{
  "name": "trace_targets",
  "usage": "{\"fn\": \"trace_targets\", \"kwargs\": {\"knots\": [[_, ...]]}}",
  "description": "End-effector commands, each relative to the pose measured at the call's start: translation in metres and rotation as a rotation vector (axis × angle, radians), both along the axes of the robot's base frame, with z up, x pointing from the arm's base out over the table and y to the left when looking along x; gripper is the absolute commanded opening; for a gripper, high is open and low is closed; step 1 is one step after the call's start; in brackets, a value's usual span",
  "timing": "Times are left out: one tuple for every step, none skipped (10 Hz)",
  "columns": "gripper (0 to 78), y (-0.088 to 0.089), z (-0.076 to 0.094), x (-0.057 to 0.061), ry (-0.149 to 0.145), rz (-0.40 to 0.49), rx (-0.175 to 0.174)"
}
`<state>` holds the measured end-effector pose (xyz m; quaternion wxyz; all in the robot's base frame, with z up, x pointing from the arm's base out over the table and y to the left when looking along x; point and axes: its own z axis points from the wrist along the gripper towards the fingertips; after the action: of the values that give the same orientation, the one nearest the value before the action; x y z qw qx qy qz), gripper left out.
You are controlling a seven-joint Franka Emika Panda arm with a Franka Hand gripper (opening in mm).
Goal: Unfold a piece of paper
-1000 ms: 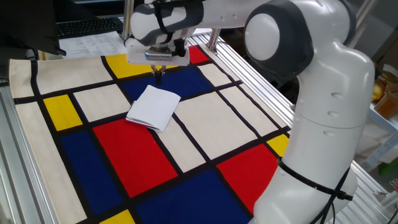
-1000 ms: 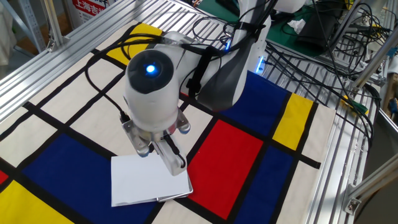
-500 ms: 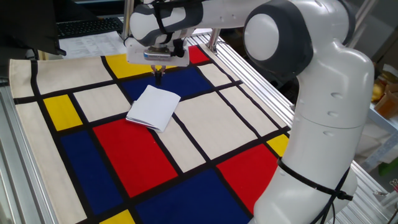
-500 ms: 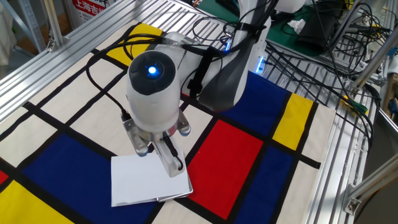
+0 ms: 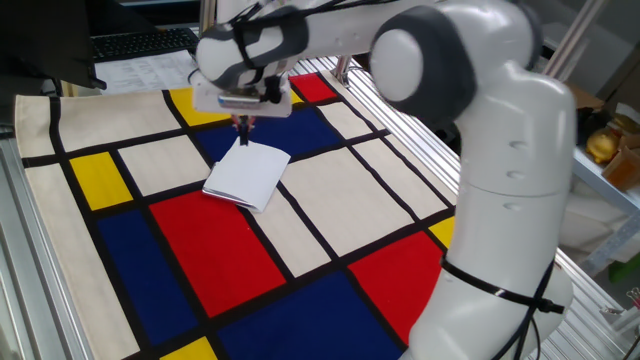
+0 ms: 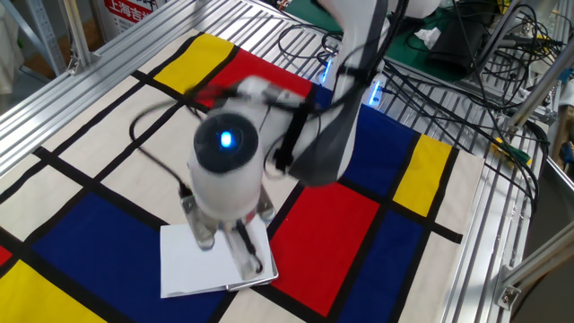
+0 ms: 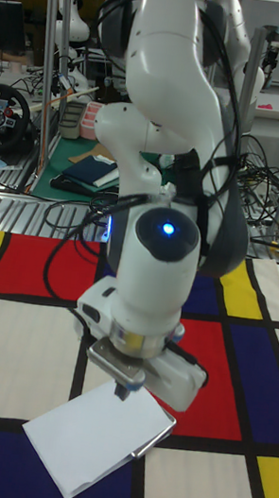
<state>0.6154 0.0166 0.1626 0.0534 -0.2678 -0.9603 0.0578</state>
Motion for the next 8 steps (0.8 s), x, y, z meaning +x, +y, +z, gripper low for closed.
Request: {"fn": "trace_targets", "kwargs": {"knots": [[0.0,0.0042,-0.0349,0.0444,-0.004,-0.007,-0.037],[0.0,0.0036,-0.0377,0.0479,-0.004,-0.005,-0.036],[0.0,0.0036,-0.0396,0.0488,-0.004,-0.028,-0.04],[0.0,0.0037,-0.0414,0.0487,0.002,-0.072,-0.047],[0.0,0.0032,-0.0421,0.0487,0.009,-0.082,-0.057],[0.0,0.0028,-0.0423,0.0489,0.02,-0.077,-0.078],[0.0,0.0026,-0.0424,0.0489,0.021,-0.072,-0.092],[0.0,0.0015,-0.0431,0.0491,0.023,-0.072,-0.091]]}}
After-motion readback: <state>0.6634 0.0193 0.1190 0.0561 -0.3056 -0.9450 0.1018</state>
